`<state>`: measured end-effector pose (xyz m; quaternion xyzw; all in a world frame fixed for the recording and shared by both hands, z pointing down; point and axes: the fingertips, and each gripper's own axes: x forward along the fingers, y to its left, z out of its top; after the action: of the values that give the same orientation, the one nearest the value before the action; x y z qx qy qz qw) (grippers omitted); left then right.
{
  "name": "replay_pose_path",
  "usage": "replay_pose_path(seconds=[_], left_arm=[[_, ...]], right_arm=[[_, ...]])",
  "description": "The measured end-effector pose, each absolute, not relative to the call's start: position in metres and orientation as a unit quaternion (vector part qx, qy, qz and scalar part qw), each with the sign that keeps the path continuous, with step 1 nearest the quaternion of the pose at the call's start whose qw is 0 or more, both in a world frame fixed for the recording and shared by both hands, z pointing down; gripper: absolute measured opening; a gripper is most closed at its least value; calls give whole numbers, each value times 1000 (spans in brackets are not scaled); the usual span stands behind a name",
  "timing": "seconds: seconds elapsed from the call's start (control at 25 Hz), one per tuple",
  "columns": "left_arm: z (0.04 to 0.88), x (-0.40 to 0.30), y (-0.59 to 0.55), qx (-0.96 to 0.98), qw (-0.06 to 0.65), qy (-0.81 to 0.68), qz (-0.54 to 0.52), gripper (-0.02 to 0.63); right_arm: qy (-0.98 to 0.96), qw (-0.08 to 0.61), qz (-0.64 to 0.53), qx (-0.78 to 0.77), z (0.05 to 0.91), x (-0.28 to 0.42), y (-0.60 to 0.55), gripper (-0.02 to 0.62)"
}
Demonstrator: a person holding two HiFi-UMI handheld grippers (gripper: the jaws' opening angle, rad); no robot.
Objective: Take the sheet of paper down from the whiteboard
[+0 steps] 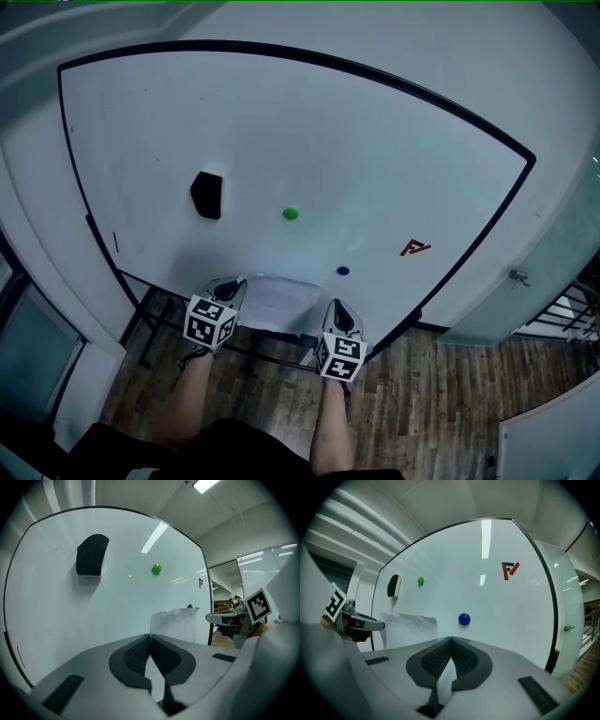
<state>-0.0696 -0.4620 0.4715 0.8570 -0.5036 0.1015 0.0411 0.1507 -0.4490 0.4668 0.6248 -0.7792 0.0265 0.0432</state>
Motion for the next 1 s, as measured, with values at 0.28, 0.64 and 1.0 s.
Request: replay_pose_path(seconds=[0.28, 0.64, 1.0], left_arm=[[468, -65, -458, 859, 38, -500, 101, 21], [462, -55, -452, 865, 34, -491, 99, 21], [459, -51, -447, 868, 32, -486, 97, 21]], right_arm=[[-777, 47, 25, 628, 468, 157, -443, 25], [-783, 42, 29, 620, 464, 159, -436, 25], [-788, 45, 33, 614, 464, 158, -430, 25]])
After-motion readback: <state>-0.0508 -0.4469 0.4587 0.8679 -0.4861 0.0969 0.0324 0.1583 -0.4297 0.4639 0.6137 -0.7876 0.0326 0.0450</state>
